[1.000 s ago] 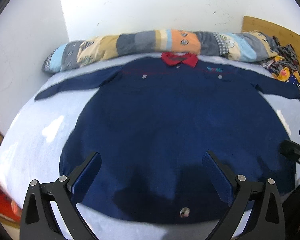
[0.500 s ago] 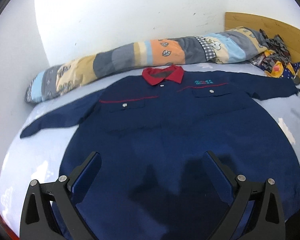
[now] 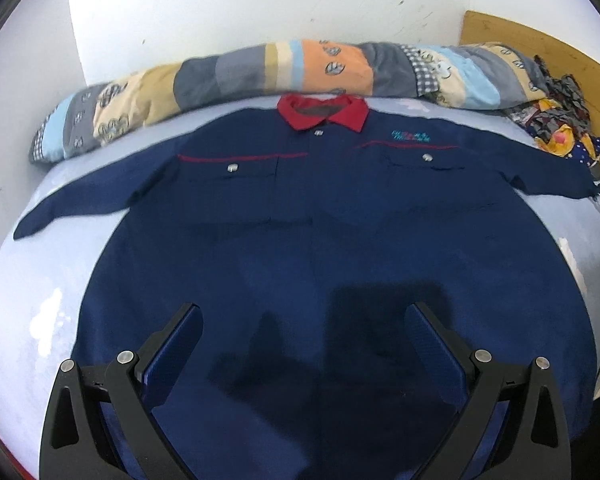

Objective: Fold large clothes
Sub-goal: 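Grasp the navy sleeve cuff with the right gripper and lift it, then carry the sleeve across the shirt back and open the right gripper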

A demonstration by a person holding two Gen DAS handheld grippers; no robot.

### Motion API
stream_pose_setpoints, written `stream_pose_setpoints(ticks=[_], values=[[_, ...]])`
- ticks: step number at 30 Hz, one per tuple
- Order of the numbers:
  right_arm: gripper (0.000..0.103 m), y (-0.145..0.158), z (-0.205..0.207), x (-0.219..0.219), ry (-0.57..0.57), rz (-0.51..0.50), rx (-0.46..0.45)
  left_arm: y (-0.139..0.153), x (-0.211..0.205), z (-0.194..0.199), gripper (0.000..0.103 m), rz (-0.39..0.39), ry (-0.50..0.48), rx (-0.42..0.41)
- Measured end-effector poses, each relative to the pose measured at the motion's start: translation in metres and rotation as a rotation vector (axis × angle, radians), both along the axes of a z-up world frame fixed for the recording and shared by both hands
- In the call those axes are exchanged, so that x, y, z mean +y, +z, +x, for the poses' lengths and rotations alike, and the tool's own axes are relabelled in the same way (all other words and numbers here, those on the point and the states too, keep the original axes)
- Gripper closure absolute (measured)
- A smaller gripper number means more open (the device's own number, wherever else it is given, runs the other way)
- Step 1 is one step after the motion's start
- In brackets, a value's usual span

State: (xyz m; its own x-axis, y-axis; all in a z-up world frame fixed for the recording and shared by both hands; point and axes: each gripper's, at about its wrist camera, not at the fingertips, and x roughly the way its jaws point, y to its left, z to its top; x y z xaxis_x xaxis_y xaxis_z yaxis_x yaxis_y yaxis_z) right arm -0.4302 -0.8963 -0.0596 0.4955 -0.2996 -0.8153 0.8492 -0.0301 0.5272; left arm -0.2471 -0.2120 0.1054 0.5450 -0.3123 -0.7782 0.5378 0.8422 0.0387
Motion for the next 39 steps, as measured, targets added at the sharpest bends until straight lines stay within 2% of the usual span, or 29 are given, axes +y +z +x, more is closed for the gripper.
stream_pose_setpoints(ticks=[7,11,13,14,15,20,27,33,39], values=[[0.064,-0.029,0.009,-0.034,-0.024,-0.010,0.039,-0.008,-0.015,0.008,0.001,0.029,-0.011,-0.002],[0.064,-0.041,0.016,-0.050,-0.017,-0.021,0.009,-0.012,-0.019,0.003,0.001,0.041,-0.021,-0.016],[0.071,-0.042,0.021,-0.053,-0.003,-0.041,-0.001,-0.015,-0.019,0.000,0.001,0.043,-0.024,-0.014],[0.093,-0.040,0.023,-0.053,0.002,-0.050,-0.007,-0.015,-0.019,-0.003,0.001,0.044,-0.026,-0.014],[0.097,-0.035,0.026,-0.052,0.014,-0.059,-0.004,-0.015,-0.020,-0.003,0.001,0.048,-0.025,-0.016],[0.098,0.016,0.046,-0.034,0.070,-0.196,-0.009,-0.013,-0.018,-0.005,0.001,0.037,-0.028,-0.023],[0.098,0.103,0.079,-0.014,0.133,-0.297,-0.077,-0.004,-0.003,-0.015,0.001,0.013,-0.014,-0.044],[0.098,0.194,0.137,0.018,0.241,-0.384,-0.103,0.003,0.014,-0.019,0.001,-0.009,0.002,-0.052],[0.098,0.272,0.209,0.081,0.396,-0.468,-0.140,0.014,0.039,-0.022,0.001,-0.046,0.019,-0.062]])
